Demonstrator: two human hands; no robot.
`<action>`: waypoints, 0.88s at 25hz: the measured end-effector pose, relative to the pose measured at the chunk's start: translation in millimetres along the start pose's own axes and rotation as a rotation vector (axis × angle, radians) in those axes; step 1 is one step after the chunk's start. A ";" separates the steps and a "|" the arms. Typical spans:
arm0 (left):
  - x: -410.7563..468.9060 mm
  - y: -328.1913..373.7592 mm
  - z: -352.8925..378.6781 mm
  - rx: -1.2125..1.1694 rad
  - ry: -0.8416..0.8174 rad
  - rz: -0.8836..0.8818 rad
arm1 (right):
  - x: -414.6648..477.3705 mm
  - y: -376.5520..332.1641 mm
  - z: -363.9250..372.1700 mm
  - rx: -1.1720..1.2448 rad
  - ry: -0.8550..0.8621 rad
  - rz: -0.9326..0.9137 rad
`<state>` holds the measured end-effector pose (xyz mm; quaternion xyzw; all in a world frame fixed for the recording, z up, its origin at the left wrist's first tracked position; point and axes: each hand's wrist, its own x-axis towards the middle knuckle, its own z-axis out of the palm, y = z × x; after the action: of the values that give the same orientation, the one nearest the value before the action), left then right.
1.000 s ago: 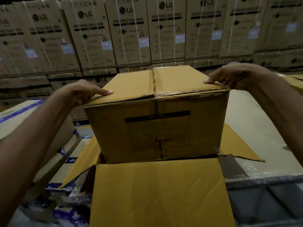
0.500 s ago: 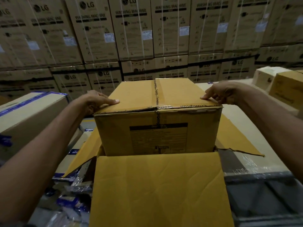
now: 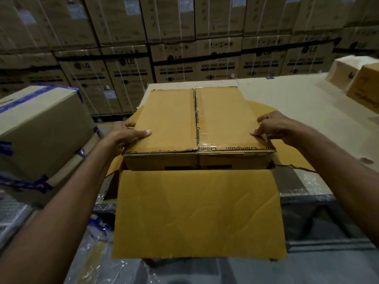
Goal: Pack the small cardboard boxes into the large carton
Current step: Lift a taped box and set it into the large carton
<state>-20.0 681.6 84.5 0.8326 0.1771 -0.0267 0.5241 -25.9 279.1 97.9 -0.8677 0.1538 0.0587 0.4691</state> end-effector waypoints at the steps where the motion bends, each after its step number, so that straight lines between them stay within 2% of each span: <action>1: -0.9 0.2 -0.3 -0.007 0.005 0.006 | -1.3 -1.3 0.0 -0.015 0.007 0.002; 4: -5.7 -0.8 -4.6 0.060 -0.013 0.094 | -10.7 -4.0 4.8 -0.128 0.117 -0.090; 7: -16.9 -12.0 -7.5 0.104 0.013 0.255 | -33.5 -10.4 26.4 -0.237 0.272 -0.408; 10: -37.3 -21.2 -6.2 0.102 -0.025 0.397 | -48.2 -20.3 56.6 -0.243 0.147 -0.573; 14: -57.7 -34.5 -8.5 0.250 -0.050 0.571 | -49.3 -32.8 92.3 -0.164 -0.008 -0.577; 17: -59.9 -48.6 -12.6 0.269 0.060 0.652 | -51.6 -44.0 104.4 0.033 -0.059 -0.507; 22: -65.1 -65.8 -8.3 0.126 0.302 0.759 | -58.5 -71.4 116.2 0.411 -0.104 -0.453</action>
<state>-103.3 697.0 46.4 0.8638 -0.0697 0.2802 0.4129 -53.4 424.7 104.9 -0.7625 -0.0593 -0.0353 0.6433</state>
